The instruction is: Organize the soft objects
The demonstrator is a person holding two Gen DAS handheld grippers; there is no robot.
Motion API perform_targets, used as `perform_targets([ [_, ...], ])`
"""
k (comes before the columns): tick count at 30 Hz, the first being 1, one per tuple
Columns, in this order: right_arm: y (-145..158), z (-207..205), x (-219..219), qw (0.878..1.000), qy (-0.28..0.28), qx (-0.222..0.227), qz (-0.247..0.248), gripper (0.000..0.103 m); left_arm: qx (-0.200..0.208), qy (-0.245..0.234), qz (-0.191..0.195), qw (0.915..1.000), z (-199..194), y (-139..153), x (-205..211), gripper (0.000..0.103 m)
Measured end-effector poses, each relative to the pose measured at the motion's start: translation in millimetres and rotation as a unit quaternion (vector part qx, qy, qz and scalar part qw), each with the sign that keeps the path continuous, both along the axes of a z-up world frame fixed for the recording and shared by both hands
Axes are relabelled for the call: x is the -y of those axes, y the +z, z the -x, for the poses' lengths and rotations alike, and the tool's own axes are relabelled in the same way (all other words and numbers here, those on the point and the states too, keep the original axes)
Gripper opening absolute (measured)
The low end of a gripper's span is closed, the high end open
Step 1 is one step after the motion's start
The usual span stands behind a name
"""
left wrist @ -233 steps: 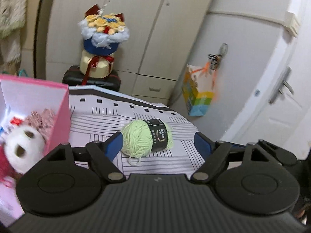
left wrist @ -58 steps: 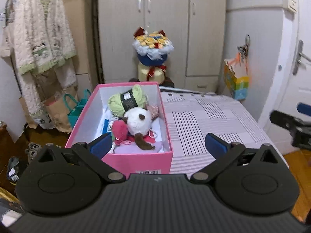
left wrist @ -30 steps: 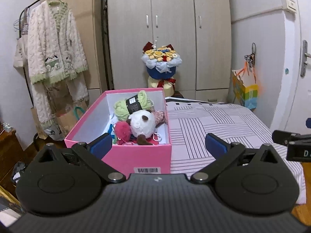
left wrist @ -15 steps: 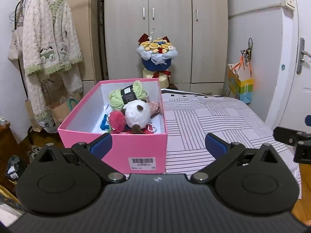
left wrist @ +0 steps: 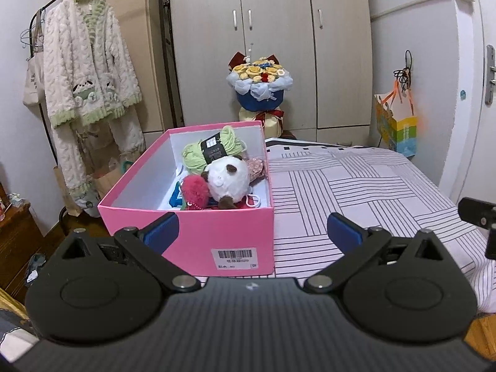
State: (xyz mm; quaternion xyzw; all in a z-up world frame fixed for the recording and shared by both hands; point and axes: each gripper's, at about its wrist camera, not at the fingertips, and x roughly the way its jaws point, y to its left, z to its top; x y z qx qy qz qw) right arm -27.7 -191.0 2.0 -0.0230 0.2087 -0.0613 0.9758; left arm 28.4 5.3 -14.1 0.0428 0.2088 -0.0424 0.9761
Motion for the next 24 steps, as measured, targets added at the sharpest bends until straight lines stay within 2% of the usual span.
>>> perform_targets([
  [10, -3.0, -2.9, 0.2, 1.000, -0.015, 0.007, 0.018, 0.103, 0.010, -0.004, -0.002, 0.9999, 3.3, -3.0, 4.6, 0.103],
  [24, -2.0, -4.4, 3.0, 1.000, -0.011, 0.006, 0.008, 0.103, 0.003, 0.004, 0.001, 1.0000, -1.7, -6.4, -1.1, 0.103],
])
